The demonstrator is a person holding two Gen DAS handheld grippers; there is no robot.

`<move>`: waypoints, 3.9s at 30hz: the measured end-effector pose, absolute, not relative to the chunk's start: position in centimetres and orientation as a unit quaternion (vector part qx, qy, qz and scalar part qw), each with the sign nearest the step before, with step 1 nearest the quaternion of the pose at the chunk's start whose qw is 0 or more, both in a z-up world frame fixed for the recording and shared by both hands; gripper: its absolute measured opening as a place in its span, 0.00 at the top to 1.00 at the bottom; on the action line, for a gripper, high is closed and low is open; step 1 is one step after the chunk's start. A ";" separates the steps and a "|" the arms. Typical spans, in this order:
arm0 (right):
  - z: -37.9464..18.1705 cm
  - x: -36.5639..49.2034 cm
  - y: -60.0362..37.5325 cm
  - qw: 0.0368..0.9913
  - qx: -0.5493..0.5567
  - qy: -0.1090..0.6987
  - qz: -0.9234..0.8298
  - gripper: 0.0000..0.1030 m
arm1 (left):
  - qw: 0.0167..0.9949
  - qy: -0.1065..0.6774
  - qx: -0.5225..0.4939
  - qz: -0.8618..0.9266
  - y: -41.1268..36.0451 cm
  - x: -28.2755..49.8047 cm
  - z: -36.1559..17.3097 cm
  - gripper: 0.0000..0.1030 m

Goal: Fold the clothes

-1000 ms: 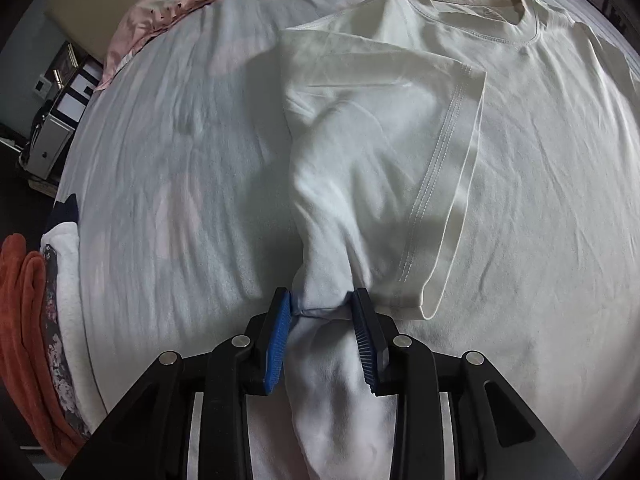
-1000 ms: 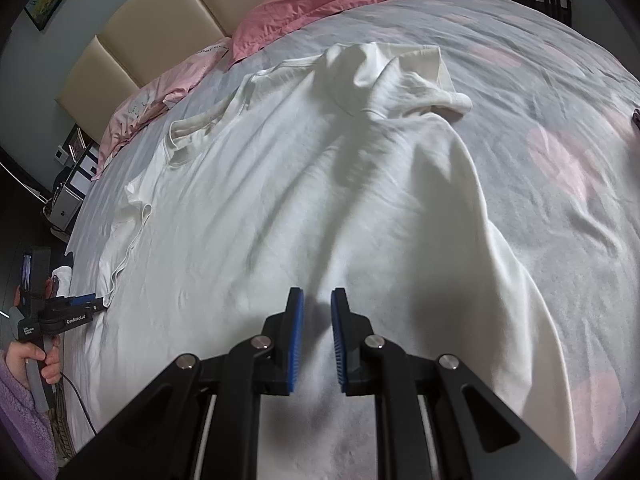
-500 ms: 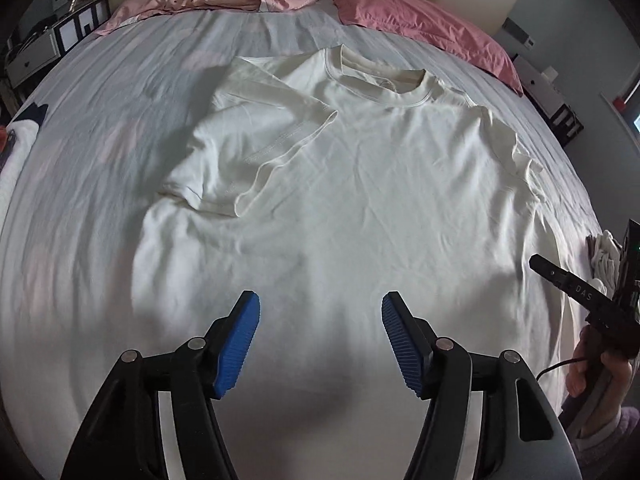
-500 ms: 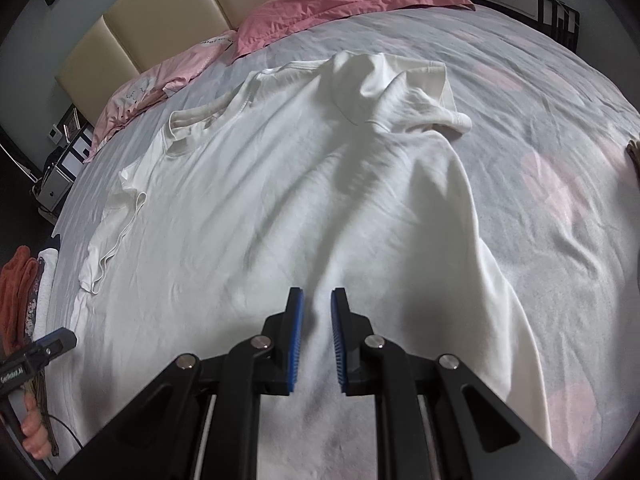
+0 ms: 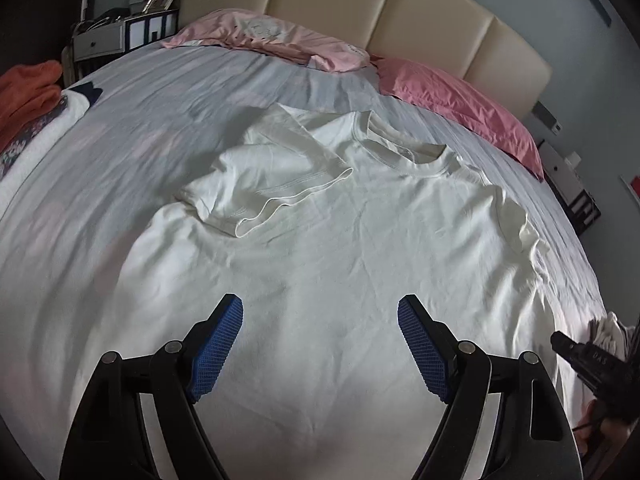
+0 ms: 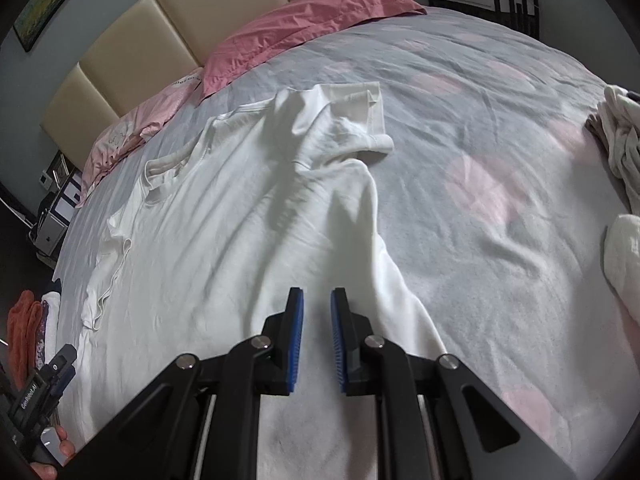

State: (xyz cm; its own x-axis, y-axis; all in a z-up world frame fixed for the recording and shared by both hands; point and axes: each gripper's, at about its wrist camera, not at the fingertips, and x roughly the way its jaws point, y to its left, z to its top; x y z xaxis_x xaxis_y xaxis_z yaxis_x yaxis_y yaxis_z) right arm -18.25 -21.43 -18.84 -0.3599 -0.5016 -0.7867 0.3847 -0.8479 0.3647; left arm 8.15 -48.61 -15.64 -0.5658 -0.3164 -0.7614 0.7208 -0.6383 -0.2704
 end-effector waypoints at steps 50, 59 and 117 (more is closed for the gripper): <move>-19.8 -46.5 -27.4 0.200 0.533 0.069 -0.820 0.92 | 0.359 0.322 0.359 -0.799 -58.6 10.1 -19.5 0.21; -16.7 -43.0 -23.1 0.221 0.548 0.013 -0.807 0.81 | 0.344 0.323 0.366 -0.803 -58.1 9.5 -19.6 0.21; -15.8 -30.7 -44.6 0.317 0.543 0.151 -0.763 0.89 | 0.302 0.377 0.310 -0.819 -58.9 11.7 -18.2 0.21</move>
State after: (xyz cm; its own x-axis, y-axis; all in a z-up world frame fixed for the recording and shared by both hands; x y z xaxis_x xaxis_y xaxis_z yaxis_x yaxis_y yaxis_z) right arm -30.73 -44.59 -15.78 -0.2091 -0.3187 -0.9245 0.6476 -0.7535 0.1133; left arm 11.73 -58.95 -18.18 -0.6251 -0.2599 -0.7360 0.7285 -0.5329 -0.4305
